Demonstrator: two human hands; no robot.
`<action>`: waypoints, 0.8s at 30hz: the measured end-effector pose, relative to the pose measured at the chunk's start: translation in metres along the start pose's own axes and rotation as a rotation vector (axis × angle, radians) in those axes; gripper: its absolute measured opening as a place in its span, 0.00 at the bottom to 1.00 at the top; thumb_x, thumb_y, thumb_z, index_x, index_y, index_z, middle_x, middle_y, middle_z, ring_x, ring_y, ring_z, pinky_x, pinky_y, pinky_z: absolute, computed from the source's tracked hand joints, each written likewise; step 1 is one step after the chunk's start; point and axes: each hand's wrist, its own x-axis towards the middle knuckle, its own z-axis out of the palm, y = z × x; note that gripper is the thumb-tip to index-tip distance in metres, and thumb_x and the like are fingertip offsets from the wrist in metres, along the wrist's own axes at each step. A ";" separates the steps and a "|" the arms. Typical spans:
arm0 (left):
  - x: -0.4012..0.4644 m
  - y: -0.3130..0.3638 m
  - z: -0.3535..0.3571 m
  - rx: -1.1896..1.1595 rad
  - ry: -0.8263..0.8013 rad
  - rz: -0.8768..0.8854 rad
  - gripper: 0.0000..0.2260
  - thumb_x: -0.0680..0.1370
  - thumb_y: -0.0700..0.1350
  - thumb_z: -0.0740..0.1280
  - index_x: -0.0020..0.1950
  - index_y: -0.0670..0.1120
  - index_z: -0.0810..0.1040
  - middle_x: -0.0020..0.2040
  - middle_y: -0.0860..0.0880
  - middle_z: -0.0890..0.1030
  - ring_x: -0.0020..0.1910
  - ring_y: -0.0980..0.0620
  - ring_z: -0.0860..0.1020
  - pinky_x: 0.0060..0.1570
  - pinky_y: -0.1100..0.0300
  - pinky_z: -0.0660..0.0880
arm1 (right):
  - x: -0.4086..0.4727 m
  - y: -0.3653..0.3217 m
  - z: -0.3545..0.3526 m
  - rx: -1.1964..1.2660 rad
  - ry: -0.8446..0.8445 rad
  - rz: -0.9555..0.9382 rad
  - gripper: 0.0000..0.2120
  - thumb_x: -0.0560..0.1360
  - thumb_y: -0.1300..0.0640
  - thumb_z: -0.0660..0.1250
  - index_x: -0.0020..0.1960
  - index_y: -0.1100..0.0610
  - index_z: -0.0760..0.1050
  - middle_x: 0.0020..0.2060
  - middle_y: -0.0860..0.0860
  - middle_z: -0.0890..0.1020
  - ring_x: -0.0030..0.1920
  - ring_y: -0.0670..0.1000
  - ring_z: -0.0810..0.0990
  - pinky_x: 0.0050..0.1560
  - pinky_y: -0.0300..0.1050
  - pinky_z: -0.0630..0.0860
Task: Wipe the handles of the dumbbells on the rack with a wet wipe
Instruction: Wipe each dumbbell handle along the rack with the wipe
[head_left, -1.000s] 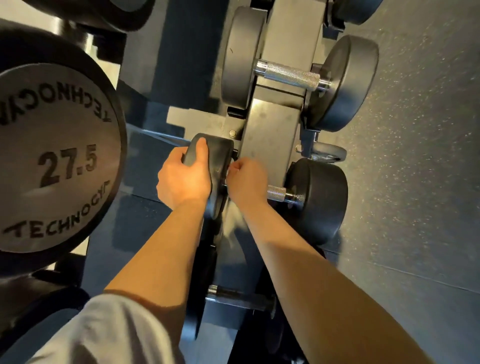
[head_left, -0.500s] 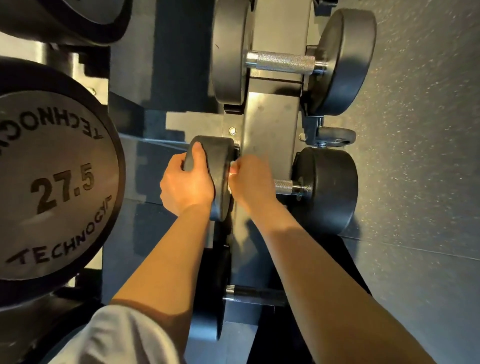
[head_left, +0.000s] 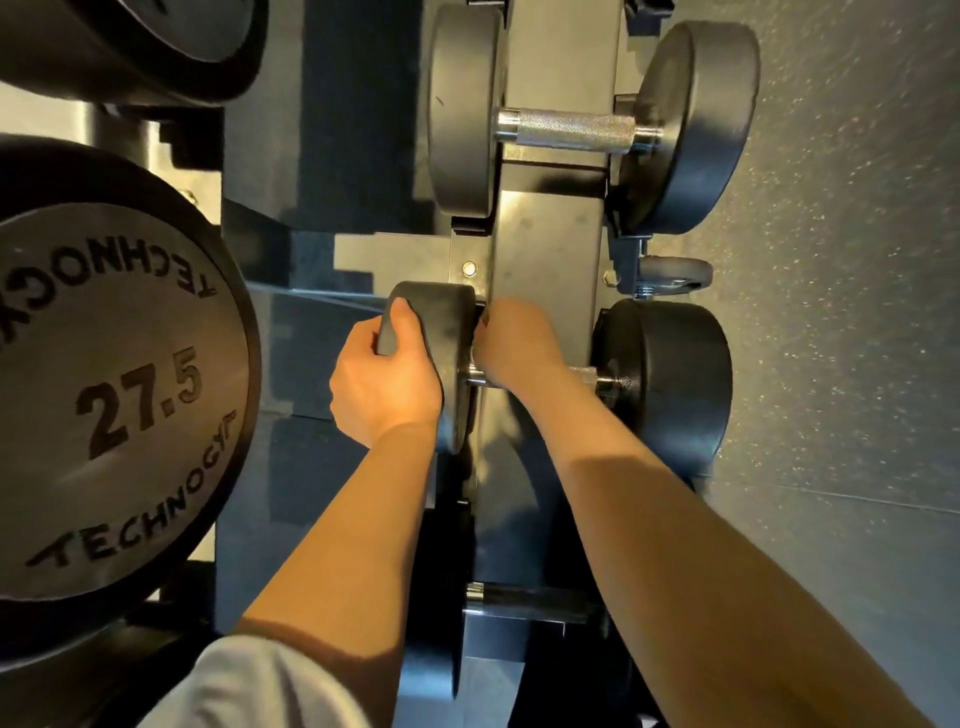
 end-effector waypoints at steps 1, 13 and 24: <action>0.000 -0.001 0.000 0.002 -0.002 0.004 0.12 0.80 0.60 0.58 0.45 0.54 0.74 0.35 0.58 0.72 0.41 0.55 0.72 0.42 0.60 0.64 | -0.007 0.002 0.005 0.035 0.045 -0.027 0.08 0.78 0.62 0.60 0.49 0.62 0.78 0.38 0.53 0.74 0.41 0.52 0.73 0.42 0.42 0.68; 0.002 -0.005 0.002 -0.010 0.044 0.026 0.20 0.78 0.63 0.58 0.51 0.49 0.80 0.45 0.51 0.81 0.47 0.50 0.77 0.45 0.58 0.66 | -0.047 0.027 0.062 -0.067 0.457 -0.385 0.15 0.62 0.69 0.74 0.47 0.61 0.75 0.40 0.58 0.77 0.32 0.57 0.78 0.28 0.44 0.73; -0.001 -0.002 -0.003 -0.014 -0.009 0.010 0.16 0.79 0.62 0.58 0.46 0.52 0.77 0.39 0.55 0.75 0.43 0.52 0.73 0.43 0.58 0.63 | -0.042 0.044 -0.019 -0.445 -0.145 -0.233 0.09 0.76 0.60 0.64 0.55 0.59 0.75 0.51 0.58 0.80 0.52 0.59 0.78 0.56 0.51 0.73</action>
